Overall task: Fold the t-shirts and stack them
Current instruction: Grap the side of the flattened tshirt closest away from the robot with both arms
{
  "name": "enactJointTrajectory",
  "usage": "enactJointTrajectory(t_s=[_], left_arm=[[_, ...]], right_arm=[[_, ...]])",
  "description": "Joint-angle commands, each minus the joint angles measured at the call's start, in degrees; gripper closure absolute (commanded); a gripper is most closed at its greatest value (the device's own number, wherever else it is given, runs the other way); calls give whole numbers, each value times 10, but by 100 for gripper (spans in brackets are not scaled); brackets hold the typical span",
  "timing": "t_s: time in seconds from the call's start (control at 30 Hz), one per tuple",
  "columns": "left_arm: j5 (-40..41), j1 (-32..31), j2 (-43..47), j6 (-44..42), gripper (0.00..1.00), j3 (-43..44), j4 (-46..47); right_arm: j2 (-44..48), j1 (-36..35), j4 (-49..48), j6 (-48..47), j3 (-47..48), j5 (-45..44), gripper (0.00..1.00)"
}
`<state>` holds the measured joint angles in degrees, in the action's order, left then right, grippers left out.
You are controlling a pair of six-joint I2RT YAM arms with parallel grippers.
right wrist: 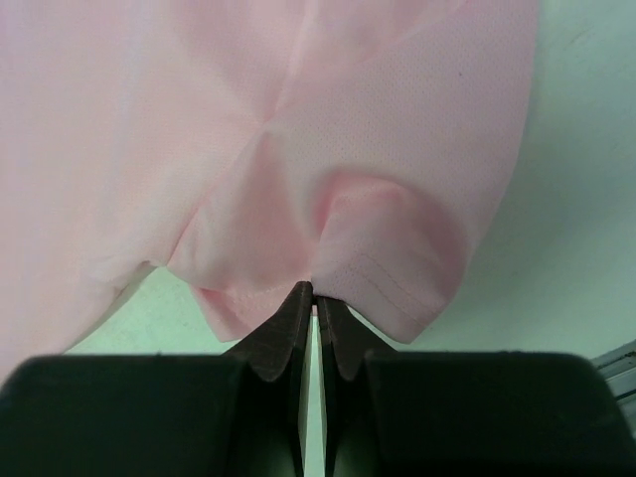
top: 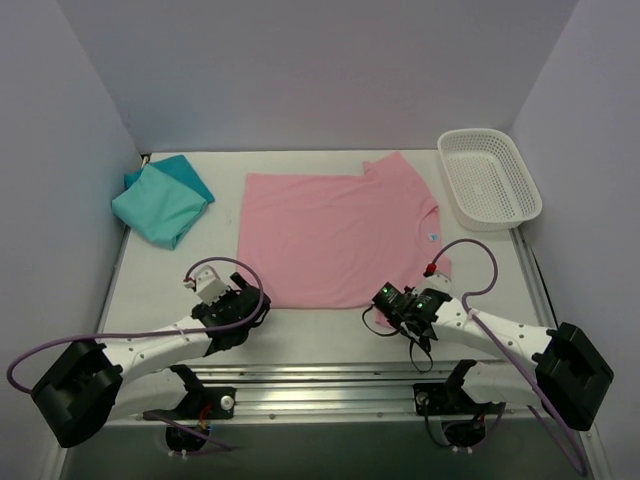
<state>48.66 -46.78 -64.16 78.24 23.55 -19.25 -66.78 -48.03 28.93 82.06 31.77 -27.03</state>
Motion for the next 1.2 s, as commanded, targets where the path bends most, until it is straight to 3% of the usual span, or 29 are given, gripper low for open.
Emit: enactJointTrajectory(t_s=[0.0,0.17,0.3,0.47,0.57,0.6,0.67,0.83,1.17], left_arm=[[-1,-1,-26,24,7,4,35],[-7,-1,-64,24,26,12,56],[-8,-1,-80,32,32,10,68],[-14,-1,-95,26,49,2,102],[-13,-1,-111,15,73,11,100],[-13,-1,-115,15,88,14,98],[-15,-1,-128,1,97,26,93],[-16,-1,-133,-5,98,51,51],[6,-2,9,-25,98,39,-23]], right_arm=[[31,4,28,1,-2,-31,100],[46,3,39,6,-6,-35,100],[46,3,50,8,-1,-37,100],[50,4,66,11,5,-45,100],[53,3,68,14,4,-47,100],[53,3,71,16,4,-48,100],[53,2,74,20,4,-49,100],[68,2,89,29,4,-55,100],[103,-2,126,40,27,-81,100]])
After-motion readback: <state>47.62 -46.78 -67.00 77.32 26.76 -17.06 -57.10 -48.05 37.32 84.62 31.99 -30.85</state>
